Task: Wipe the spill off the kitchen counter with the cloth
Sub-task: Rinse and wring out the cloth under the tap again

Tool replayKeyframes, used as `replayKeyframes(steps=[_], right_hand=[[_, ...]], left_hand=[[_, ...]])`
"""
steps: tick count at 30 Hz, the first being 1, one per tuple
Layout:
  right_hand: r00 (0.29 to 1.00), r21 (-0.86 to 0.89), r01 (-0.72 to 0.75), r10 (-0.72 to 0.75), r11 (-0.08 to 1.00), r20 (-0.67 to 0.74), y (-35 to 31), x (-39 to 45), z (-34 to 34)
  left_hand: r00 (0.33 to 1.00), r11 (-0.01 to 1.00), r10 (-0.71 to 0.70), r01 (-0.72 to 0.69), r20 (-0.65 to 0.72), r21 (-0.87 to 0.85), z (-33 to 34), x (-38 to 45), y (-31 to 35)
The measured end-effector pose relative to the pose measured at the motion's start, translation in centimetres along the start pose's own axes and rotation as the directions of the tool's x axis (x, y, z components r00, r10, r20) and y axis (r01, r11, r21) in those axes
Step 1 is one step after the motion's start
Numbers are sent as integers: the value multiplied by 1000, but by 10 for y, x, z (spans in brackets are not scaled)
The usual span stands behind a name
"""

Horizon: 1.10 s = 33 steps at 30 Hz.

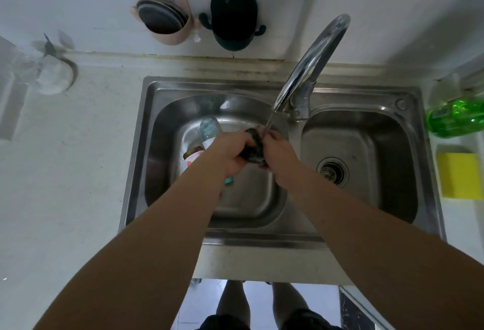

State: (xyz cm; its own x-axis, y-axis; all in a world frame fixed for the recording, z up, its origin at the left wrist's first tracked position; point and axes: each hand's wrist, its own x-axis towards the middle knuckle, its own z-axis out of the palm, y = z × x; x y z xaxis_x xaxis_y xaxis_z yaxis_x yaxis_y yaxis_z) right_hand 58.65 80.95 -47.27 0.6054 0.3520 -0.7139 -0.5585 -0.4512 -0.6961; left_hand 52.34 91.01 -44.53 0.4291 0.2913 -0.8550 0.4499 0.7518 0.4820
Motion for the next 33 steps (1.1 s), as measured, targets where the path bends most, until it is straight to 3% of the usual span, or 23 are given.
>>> replayKeyframes(steps=[4,9,13,16,18,21,23,26,29,31,33], right_hand=[[993,41,-48,43,998,108,2,-7,-6],[1000,39,-12,12,999,21,-1,-2,-9],[980,118,-67,43,991,195,4,-6,-11],[991,109,-12,-2,994,132,9,-4,-14],[996,206,-42,26,978,81,9,-2,-15],[999,245,-11,-2,969,54,10,-2,-13],[999,213,31,-38,977,28,8,-6,-8],[998,185,64,-68,981,14,9,-7,-2],[995,134,50,-61,990,81,6,-5,-10],[983,17,90,-91,996,158,4,-5,-18],[974,-237,219,-198,946,112,1,-7,-24]], left_hand=[[996,988,87,-85,-15,128,-10,-1,-18],[992,994,41,-28,-116,110,-20,3,-22],[999,993,49,-48,-9,108,-18,-7,-17],[996,990,62,-69,61,122,-22,-12,-16],[994,983,108,-110,25,145,-25,-13,-16],[975,974,175,-152,-137,166,-20,-4,-16],[985,995,91,-85,-149,46,-9,0,-18],[998,983,-47,51,29,-178,11,1,-25],[995,971,-17,39,97,-234,15,3,-31],[999,969,11,1,50,-249,11,6,-35],[997,964,8,-28,-79,-264,7,15,-40]])
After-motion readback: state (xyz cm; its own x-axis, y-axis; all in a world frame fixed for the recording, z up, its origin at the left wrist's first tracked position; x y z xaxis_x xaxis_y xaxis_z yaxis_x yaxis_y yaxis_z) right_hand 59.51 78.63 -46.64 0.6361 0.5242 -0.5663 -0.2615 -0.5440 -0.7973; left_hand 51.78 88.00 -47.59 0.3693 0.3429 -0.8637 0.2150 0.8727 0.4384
